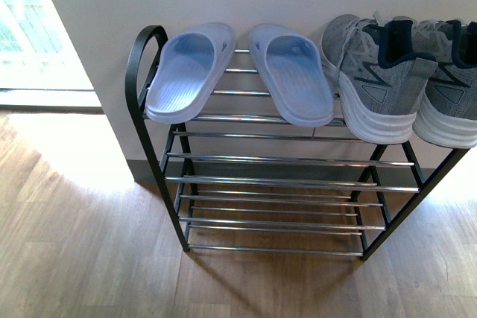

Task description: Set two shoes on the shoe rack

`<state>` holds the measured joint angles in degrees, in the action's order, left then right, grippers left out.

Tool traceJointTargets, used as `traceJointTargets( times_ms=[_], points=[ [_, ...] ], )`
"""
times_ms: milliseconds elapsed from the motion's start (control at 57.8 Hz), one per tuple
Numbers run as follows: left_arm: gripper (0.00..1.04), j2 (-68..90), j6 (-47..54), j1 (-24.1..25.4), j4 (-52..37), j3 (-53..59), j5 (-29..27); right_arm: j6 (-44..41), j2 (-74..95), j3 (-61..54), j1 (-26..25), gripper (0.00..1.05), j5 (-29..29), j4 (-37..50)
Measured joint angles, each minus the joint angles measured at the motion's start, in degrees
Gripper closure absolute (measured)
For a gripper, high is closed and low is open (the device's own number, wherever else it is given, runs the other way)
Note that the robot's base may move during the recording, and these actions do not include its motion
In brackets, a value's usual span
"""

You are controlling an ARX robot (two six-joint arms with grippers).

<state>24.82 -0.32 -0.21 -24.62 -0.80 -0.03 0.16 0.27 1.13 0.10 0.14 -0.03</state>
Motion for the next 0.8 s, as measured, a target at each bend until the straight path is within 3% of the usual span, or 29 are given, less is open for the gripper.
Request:
traceJointTargets(
  times_ms=[640,710,796],
  points=[
    [1.04,-14.5,0.0,0.0,14.3,0.0,0.0,0.0,0.0,0.0,0.0,0.09,0.0,0.0],
    [1.04,-21.1,0.0,0.0,22.9,0.0,0.0,0.0,0.0,0.0,0.0,0.09,0.0,0.0],
    [1.04,-23.8,0.0,0.0,24.3,0.0,-0.1,0.0,0.0,0.0,0.0,0.09,0.0,0.0]
  ],
)
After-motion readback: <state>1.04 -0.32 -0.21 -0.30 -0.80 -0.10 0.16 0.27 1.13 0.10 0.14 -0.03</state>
